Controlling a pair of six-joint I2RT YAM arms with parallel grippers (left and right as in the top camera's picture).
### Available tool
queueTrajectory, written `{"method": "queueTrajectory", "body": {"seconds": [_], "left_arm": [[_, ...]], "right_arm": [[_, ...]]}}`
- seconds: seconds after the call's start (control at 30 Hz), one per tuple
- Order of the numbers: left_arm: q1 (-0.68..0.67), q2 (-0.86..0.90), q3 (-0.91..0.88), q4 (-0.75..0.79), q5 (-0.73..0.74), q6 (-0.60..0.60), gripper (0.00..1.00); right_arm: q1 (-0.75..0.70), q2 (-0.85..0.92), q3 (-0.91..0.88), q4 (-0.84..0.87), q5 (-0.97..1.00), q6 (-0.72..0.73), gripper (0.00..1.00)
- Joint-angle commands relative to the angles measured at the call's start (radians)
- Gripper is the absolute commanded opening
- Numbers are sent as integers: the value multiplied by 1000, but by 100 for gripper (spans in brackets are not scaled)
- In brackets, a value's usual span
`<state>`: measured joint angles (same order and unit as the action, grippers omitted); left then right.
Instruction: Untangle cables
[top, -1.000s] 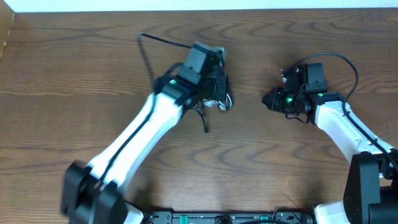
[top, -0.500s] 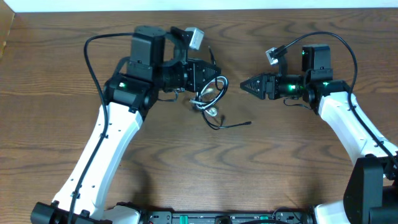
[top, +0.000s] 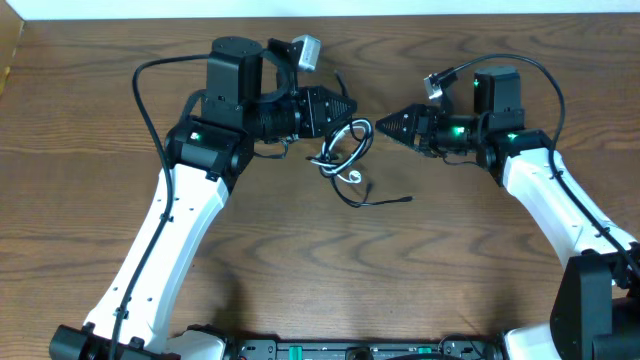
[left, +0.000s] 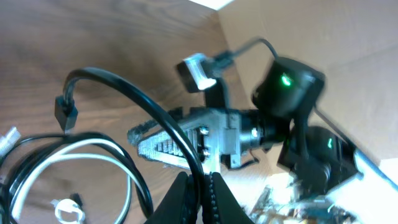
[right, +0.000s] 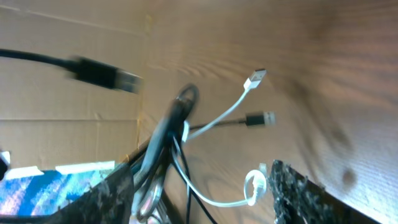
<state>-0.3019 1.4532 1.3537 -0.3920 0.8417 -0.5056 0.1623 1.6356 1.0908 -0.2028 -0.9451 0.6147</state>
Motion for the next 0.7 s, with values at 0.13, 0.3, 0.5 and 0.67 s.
{"method": "queueTrajectory", "body": {"seconds": [0.13, 0.3, 0.5, 0.67], "left_arm": [[21, 6, 18, 183, 81, -398, 7], [21, 6, 17, 180, 173, -309, 8], [21, 6, 13, 85, 192, -151, 7], [23, 12, 10, 78, 178, -89, 7]], "right_arm": [[-29, -4, 14, 203, -219, -36, 74], [43, 57, 14, 206, -233, -34, 81], [54, 143, 14, 440, -330, 221, 85], [89, 144, 14, 385, -371, 190, 57]]}}
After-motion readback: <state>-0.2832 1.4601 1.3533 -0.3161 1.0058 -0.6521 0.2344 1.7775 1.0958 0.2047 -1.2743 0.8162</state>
